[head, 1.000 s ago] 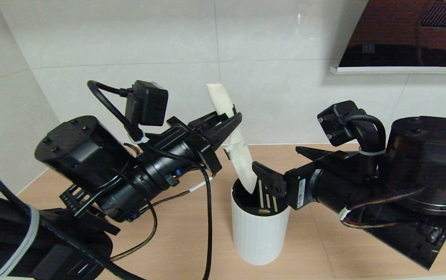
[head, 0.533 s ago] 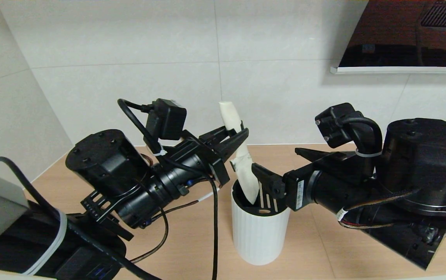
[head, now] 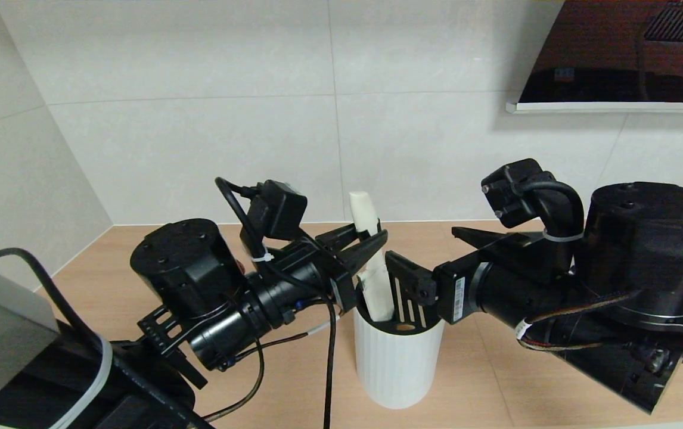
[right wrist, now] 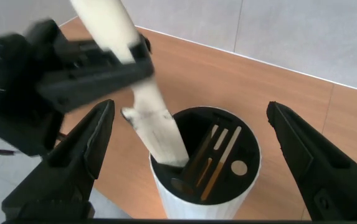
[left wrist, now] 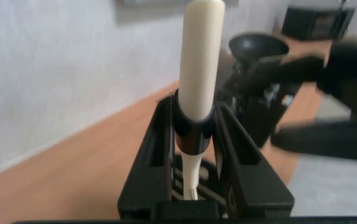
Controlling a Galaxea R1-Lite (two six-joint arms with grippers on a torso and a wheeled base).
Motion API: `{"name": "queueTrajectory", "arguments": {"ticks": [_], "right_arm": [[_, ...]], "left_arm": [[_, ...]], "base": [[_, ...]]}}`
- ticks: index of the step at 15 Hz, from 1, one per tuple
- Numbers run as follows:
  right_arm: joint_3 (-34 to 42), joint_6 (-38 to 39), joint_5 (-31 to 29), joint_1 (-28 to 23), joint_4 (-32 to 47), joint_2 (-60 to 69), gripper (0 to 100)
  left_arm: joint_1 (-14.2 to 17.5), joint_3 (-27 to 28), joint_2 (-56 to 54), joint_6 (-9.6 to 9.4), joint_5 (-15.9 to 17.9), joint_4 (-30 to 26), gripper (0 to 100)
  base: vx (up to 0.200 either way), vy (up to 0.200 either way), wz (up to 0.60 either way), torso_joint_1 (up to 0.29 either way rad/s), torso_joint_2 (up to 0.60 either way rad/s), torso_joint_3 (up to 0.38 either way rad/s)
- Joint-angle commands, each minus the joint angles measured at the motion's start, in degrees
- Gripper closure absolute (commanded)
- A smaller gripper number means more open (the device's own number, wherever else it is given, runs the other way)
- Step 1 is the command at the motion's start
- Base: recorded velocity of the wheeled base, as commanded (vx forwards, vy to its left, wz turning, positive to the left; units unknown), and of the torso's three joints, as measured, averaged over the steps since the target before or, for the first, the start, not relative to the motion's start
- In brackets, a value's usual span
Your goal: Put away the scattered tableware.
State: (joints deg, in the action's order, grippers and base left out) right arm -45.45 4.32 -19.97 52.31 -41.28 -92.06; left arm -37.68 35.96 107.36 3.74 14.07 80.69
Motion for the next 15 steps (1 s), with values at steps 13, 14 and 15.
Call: {"name": "queueTrajectory", "arguments": {"ticks": [13,14,15], "right_arm": [[-0.08,-0.01,0.02,-1.6,-0.03,-0.49,0],[-0.08,-0.01,0.02,-1.6,-0.03,-0.49,0],[-0.08,-0.01,0.02,-1.6,-0.03,-0.49,0]], "left_arm": [[-0.29,-0.1,8.13,0.12,-0.09,3.07,100],[-0.38,-0.1,8.21,0.12,-0.09,2.98,100],[-0.38,-0.1,8.74,0.12,-0.18,3.07,100]], "base": [[0.0,0.0,0.0,0.0,0.0,0.0],[0.0,0.0,0.0,0.0,0.0,0.0],[0.0,0.0,0.0,0.0,0.0,0.0]]}}
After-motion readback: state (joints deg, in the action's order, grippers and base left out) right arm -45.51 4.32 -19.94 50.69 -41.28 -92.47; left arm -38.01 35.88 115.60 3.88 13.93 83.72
